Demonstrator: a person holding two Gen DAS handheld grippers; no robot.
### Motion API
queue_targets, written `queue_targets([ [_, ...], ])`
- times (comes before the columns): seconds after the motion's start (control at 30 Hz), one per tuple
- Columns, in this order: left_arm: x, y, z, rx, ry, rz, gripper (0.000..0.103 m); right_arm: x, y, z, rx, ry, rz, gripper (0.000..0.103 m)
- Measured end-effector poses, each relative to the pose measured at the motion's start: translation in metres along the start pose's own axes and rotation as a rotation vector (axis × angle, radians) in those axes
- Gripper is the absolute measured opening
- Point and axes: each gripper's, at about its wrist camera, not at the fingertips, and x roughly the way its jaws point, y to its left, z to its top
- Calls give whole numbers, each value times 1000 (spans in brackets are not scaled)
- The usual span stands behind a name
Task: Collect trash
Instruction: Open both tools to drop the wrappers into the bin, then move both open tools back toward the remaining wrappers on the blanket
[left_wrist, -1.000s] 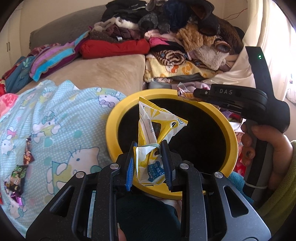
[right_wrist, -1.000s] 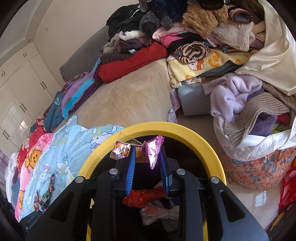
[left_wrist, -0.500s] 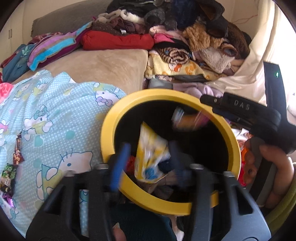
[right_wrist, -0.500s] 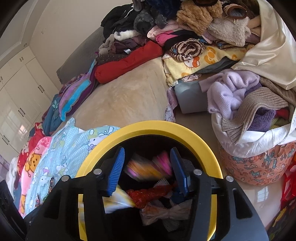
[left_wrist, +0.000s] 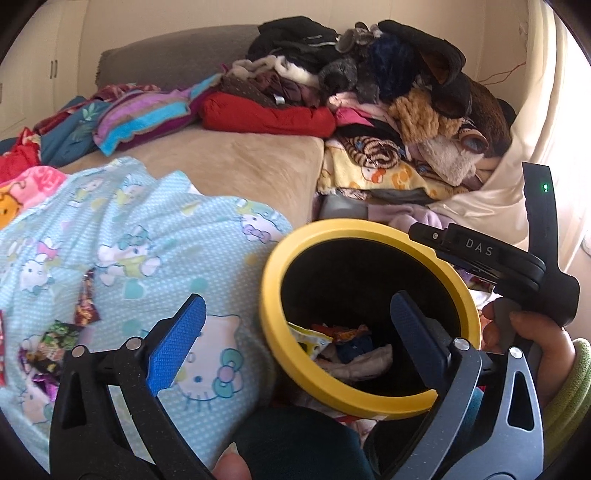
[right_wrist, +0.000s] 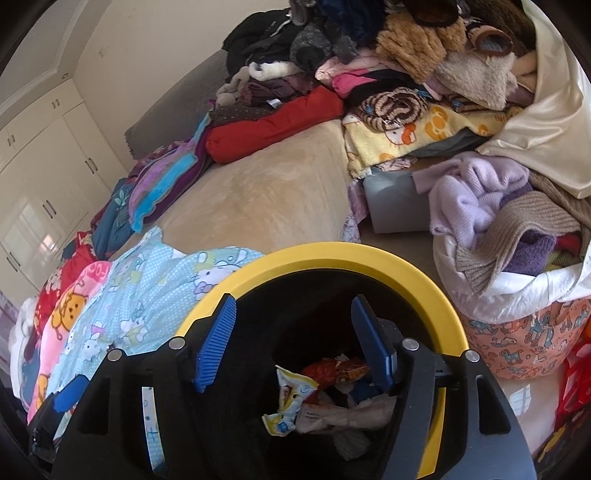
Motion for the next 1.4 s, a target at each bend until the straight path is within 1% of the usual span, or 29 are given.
queue_targets([
  [0.37,-34,35,3,-56,-72,81,92,-9,37,-4,-61,0,62,65],
  [0.6,-55,60,2,-94,-110,129,92,-15,73,-11,-134,4,113,66],
  [0.83,-74,88,1,-132,-152,183,92,-20,109,-23,-205,11,159,67],
  [0.97,-83,104,-1,-158,-168,214,92,-23,129,-33,-251,10,185,69],
  [1.1,-93,119,-3,-180,-186,243,92,-24,145,-40,-275,14,208,69],
  [1.4,-111,157,-11,-246,-207,295,92,-19,180,-62,-342,51,240,70],
])
